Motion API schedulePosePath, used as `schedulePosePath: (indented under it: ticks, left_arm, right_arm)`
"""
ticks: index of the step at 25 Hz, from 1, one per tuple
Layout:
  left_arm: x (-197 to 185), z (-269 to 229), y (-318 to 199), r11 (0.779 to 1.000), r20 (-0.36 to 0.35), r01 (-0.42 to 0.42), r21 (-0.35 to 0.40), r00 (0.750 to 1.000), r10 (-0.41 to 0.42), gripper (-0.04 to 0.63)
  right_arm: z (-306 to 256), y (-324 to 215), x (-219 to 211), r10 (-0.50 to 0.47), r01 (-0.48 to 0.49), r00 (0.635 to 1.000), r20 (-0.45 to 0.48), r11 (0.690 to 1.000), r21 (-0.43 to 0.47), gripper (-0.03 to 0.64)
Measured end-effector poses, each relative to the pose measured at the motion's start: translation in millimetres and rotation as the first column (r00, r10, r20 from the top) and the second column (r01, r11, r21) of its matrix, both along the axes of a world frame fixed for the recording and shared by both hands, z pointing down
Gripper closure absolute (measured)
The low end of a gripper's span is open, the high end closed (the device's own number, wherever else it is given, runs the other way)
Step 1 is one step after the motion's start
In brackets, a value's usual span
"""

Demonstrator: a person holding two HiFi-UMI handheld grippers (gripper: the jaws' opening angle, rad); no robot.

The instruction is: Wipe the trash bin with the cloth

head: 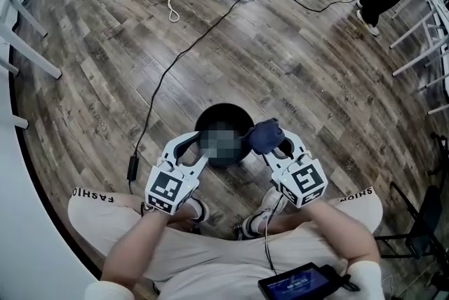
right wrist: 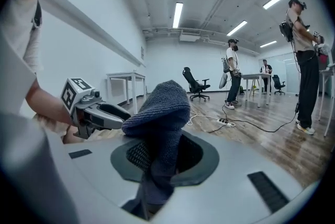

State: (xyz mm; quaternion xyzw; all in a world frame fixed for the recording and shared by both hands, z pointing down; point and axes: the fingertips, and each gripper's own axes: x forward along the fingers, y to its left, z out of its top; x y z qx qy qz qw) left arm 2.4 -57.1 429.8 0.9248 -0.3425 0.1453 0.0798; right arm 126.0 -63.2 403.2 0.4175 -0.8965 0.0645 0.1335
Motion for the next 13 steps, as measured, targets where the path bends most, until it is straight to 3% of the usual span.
schedulePosePath:
  ticks: [3,7,9,13]
  left_arm:
    - [2.4,7.5,8.2,1.000,0.031,-0.016,-0.001,0.999,0.016,0.434]
    - [7.1,3.8,6.0,1.000,0.006,-0.024,-0.020,1.000,0.024,0.434]
    - [9.6,2.6,9.0,0.999,0.013,-0.034,-0.007,0.999,0.034,0.434]
    - [12.7,6.6,14.3,0.998,0.068,-0.059,0.029,0.996,0.057,0.434]
  right_arm:
    - [8.2,8.1,0.4,-0.002,0.002,1.000,-0.014,1.000,-0.018,0.535]
    - [-3.2,7.9,-8.5,-0.033,0.055,0.987,-0.160,0.990,0.131,0.535]
    - [-12.1,11.7,-14.5,-0.044,0.070,0.987,-0.153,0.983,0.169,0.535]
    - [-12.1,18.2,-16.4,-0.045,0.060,0.993,-0.105,0.988,0.143,0.535]
